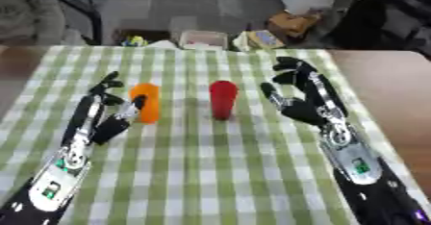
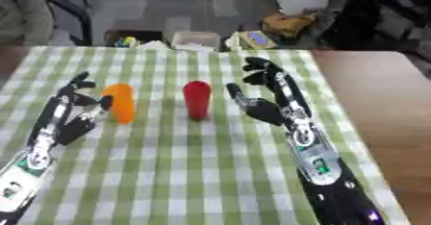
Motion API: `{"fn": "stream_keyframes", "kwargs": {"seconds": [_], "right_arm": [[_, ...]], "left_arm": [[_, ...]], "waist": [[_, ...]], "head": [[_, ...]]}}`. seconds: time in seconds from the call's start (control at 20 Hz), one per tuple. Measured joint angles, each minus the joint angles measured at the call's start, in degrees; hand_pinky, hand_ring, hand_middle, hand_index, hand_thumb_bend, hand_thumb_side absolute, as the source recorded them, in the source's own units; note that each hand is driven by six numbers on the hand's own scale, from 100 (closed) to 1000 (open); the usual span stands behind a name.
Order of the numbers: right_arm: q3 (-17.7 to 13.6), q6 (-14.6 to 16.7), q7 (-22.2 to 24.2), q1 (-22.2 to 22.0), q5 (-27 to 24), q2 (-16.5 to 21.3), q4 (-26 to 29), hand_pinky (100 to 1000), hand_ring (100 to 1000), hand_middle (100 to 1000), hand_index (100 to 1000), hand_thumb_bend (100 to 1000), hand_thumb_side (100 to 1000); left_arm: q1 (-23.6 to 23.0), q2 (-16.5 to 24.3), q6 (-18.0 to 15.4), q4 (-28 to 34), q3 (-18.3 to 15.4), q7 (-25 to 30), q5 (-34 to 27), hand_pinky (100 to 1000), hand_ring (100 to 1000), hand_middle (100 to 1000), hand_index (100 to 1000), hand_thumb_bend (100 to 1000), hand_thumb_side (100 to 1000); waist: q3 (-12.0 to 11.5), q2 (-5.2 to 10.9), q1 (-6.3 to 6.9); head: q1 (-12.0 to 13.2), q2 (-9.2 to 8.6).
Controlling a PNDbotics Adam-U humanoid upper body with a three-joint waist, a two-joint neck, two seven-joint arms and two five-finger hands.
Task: Pour the contents of one cup into another cup.
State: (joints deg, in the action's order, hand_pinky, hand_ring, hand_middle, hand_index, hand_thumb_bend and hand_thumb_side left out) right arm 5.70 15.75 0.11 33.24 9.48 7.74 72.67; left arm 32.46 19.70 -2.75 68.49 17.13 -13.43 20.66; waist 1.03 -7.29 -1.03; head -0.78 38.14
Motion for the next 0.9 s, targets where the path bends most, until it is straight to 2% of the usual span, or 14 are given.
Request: {"fn": "stream_keyframes", "kwargs": {"seconds": [0.5, 0.9], "right_arm": [[0.32, 0.0, 0.05, 0.1, -0.04, -0.02, 0.0, 737, 665, 701, 839, 379, 289], [0.34, -0.03, 0.26, 0.5, -0.23, -0.02, 0.0, 736, 665, 700, 839, 370, 290]], "left_arm": [[3.13, -1.69, -0.37, -7.78, 0.19, -1.12, 5.81, 732, 653, 775, 1000, 481, 804], [4.48, -1.68, -0.04, -9.53, -0.38, -2.61, 6.96, 734, 655, 770, 1000, 483, 774]], "waist": [[0.81, -0.59, -0.27], [1.43, -1.3, -0.37]], "head": [[0.29, -0.15], [0.47, -0.46]]}}
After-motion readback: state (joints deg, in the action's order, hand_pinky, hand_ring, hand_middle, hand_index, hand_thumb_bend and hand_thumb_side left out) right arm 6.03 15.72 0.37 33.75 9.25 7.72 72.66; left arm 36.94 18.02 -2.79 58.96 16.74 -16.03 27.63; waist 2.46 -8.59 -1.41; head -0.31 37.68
